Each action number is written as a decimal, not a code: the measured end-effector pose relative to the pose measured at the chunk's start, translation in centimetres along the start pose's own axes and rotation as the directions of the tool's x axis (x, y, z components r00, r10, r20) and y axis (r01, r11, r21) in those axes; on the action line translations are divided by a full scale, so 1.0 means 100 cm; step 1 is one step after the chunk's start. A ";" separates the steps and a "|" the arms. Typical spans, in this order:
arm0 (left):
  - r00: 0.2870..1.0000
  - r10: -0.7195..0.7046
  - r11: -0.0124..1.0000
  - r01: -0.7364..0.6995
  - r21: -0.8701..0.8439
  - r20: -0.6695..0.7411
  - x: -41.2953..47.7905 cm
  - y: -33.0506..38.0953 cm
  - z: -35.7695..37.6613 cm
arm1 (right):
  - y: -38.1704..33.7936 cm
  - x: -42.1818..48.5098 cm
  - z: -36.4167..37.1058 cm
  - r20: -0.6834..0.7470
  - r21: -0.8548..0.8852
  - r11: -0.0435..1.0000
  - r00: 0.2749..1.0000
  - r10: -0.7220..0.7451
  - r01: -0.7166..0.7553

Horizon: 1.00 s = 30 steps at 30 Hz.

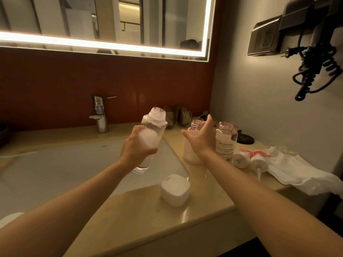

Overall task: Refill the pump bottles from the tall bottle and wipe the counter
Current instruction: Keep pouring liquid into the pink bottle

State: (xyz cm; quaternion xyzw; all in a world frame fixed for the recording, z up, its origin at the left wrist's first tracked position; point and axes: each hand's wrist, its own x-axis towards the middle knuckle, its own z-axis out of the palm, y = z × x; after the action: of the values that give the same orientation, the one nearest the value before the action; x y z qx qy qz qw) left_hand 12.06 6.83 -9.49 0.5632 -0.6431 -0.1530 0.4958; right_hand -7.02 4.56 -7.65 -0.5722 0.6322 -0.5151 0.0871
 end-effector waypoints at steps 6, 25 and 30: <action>1.000 0.016 0.999 -0.016 0.037 -0.003 -0.005 -0.007 -0.016 | -0.008 0.003 0.012 0.000 -0.111 0.991 0.997 0.080 -0.080; 0.982 0.174 0.938 -0.143 0.316 -0.072 -0.036 -0.014 -0.116 | -0.088 -0.107 0.037 0.273 0.289 0.951 0.943 -0.189 0.107; 0.964 0.266 0.858 -0.228 0.461 -0.019 -0.046 -0.021 -0.132 | -0.091 -0.132 0.042 0.253 0.260 0.951 0.938 -0.236 0.169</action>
State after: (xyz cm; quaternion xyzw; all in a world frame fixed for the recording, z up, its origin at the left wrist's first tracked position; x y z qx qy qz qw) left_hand 23.32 14.96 -7.12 0.5819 -0.7070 0.0896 0.3918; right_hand 6.01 14.72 -9.05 -0.6877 0.4853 -0.5057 0.1892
